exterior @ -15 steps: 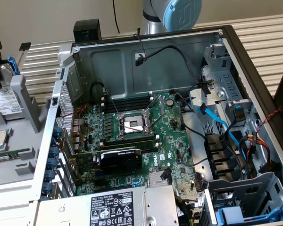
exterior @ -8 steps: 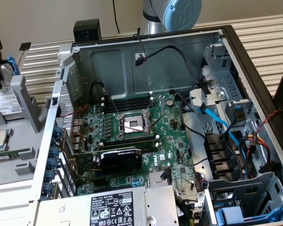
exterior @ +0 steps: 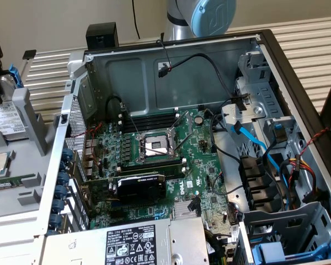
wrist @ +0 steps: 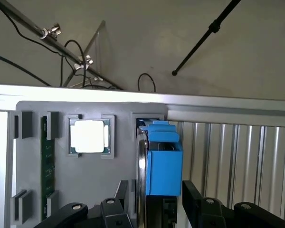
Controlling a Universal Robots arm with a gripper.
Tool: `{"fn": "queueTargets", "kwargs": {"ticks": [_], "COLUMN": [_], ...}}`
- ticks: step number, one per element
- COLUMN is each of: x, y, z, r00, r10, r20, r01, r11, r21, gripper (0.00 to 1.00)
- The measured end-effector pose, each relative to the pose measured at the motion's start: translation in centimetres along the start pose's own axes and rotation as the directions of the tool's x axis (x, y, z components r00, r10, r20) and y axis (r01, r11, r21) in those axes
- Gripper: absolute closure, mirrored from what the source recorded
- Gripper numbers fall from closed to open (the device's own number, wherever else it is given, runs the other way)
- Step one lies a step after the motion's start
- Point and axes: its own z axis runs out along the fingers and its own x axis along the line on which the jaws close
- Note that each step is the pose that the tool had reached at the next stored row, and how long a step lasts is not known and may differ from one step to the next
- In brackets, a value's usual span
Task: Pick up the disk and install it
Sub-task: 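Pick up the disk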
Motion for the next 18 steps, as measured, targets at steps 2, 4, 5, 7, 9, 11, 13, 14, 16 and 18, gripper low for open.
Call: {"fn": "queueTargets", "kwargs": {"ticks": [2,4,5,7,9,11,13,14,16,18], "x": [0.00,0.00,0.01,0.01,0.01,0.01,0.01,0.01,0.01,0.01], "y": [-0.08,-0.14,-0.15,-0.16,-0.16,-0.16,-0.17,-0.17,-0.17,-0.17], "z": [0.04,0.10,0.11,0.12,0.13,0.13,0.14,0.14,0.14,0.15], "r00": [1.0000,1.0000,1.0000,1.0000,1.0000,1.0000,1.0000,1.0000,1.0000,1.0000], "r10": [0.001,0.001,0.002,0.002,0.002,0.002,0.002,0.002,0.002,0.002], "r20": [0.0015,0.0019,0.0020,0.0023,0.0023,0.0024,0.0023,0.0024,0.0023,0.0023], "r01": [-0.001,-0.001,-0.002,-0.002,-0.002,-0.002,-0.002,-0.002,-0.002,-0.002], "r11": [1.0000,1.0000,0.9999,0.9998,0.9998,0.9998,0.9998,0.9998,0.9997,0.9997], "r21": [-0.0031,-0.0083,-0.0121,-0.0199,-0.0221,-0.0222,-0.0223,-0.0222,-0.0224,-0.0225], "gripper": [0.43,0.43,0.43,0.43,0.43,0.45,0.52,0.58,0.63,0.63]}}
